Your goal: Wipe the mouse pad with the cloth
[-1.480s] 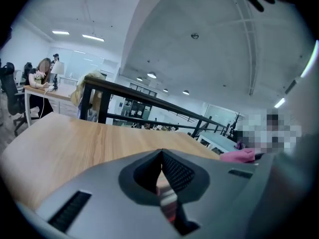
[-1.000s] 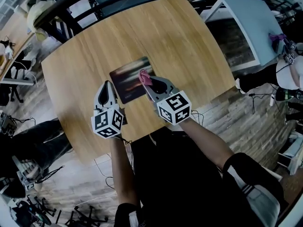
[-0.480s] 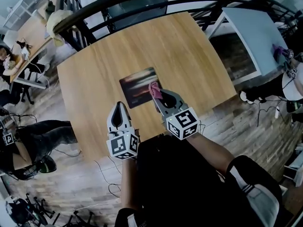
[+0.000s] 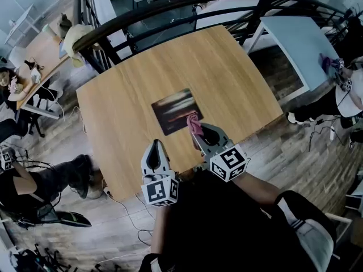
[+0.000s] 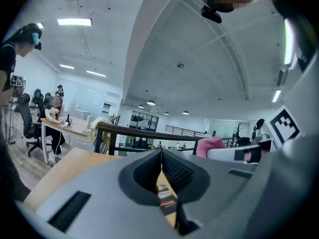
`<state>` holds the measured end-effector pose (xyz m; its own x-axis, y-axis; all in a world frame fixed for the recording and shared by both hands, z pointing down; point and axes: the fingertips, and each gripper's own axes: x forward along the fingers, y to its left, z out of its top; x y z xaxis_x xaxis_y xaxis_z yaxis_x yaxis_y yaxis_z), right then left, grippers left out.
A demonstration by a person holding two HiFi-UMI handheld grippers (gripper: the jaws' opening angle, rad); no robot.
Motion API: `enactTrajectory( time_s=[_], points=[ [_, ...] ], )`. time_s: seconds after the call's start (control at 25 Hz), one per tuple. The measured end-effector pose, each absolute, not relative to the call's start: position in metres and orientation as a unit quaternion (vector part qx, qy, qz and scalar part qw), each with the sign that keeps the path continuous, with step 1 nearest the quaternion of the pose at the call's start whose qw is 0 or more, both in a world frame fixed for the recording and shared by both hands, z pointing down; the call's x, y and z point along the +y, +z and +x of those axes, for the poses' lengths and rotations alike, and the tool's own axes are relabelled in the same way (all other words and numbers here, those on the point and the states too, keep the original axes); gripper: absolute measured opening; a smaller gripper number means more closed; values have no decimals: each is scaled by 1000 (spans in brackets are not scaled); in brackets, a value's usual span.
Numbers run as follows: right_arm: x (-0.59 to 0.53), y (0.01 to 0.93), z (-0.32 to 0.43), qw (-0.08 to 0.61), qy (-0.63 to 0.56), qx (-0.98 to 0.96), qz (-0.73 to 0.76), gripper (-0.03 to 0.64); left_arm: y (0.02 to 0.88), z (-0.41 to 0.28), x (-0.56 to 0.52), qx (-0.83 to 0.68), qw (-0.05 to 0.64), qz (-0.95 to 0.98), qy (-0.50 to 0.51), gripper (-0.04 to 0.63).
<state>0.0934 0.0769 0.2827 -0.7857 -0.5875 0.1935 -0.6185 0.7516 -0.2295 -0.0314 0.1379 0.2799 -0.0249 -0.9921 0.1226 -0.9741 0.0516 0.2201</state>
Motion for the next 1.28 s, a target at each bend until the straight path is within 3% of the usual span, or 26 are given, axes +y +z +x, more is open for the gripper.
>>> enactTrajectory(
  time_s=[1.28],
  points=[
    [140,267,97,53,130,-927,347,63,241,-31,182,-702,92,704,-55,23]
  ],
)
